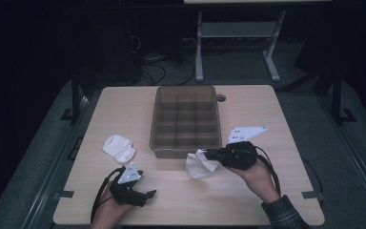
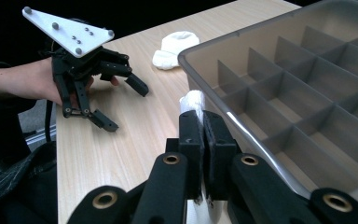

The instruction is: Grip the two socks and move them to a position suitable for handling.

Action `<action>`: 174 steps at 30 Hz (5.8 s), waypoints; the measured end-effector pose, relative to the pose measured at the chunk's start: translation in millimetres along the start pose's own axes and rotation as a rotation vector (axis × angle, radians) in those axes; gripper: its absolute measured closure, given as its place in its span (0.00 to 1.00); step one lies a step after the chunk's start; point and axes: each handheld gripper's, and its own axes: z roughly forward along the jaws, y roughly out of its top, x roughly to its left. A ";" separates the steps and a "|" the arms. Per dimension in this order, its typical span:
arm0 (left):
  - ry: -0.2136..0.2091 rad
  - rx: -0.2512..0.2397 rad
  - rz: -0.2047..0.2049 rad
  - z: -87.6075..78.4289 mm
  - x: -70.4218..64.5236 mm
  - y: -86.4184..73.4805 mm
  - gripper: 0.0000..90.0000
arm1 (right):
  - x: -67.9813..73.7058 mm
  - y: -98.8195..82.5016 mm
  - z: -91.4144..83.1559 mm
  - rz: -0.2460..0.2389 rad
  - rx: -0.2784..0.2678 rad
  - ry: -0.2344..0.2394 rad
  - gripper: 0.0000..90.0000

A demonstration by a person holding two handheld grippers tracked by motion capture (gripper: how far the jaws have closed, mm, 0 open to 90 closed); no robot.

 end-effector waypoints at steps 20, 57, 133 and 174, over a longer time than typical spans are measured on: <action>-0.001 0.000 0.001 0.2 -0.1 0.2 0.15 | 24.2 12.1 28.8 -0.054 0.019 0.092 0.97; 0.001 0.000 0.004 0.3 -0.1 0.2 0.15 | 8.6 -19.7 70.8 0.009 0.119 0.009 0.95; -0.216 0.044 0.037 32.5 -39.2 44.8 1.00 | -21.4 -64.9 75.5 0.043 0.322 -0.037 0.99; -0.142 0.033 0.014 17.6 -17.4 38.4 0.72 | -1.7 -89.7 28.4 0.064 0.230 -0.096 0.53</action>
